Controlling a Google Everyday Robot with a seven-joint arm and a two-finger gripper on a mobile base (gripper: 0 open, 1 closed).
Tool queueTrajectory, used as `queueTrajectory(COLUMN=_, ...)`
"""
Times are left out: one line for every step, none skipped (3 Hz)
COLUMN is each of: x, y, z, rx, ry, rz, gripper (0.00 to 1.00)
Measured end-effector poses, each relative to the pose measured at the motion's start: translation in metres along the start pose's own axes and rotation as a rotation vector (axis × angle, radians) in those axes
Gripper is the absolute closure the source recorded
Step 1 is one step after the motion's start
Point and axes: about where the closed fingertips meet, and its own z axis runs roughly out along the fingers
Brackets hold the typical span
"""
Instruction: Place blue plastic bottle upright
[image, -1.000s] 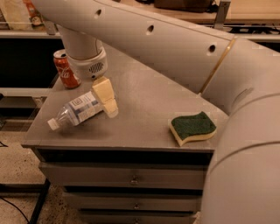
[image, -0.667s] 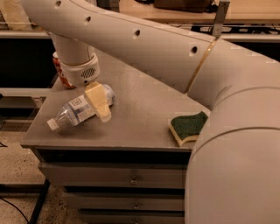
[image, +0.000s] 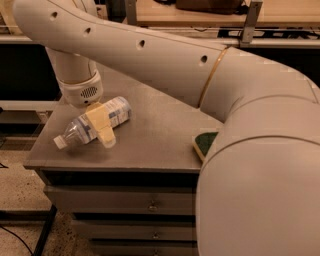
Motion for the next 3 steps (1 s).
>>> queueTrajectory(x=-0.0065, y=0.0015, z=0.0037, rx=-0.009, ry=0.0, rz=0.01, gripper=0.18)
queueTrajectory(x=-0.0077, y=0.0029, z=0.0072, rx=-0.02, ry=0.004, rz=0.023, gripper=0.41)
queueTrajectory(x=-0.0057, y=0.0009, z=0.0102, rx=-0.025, ry=0.008, rz=0.034, gripper=0.64)
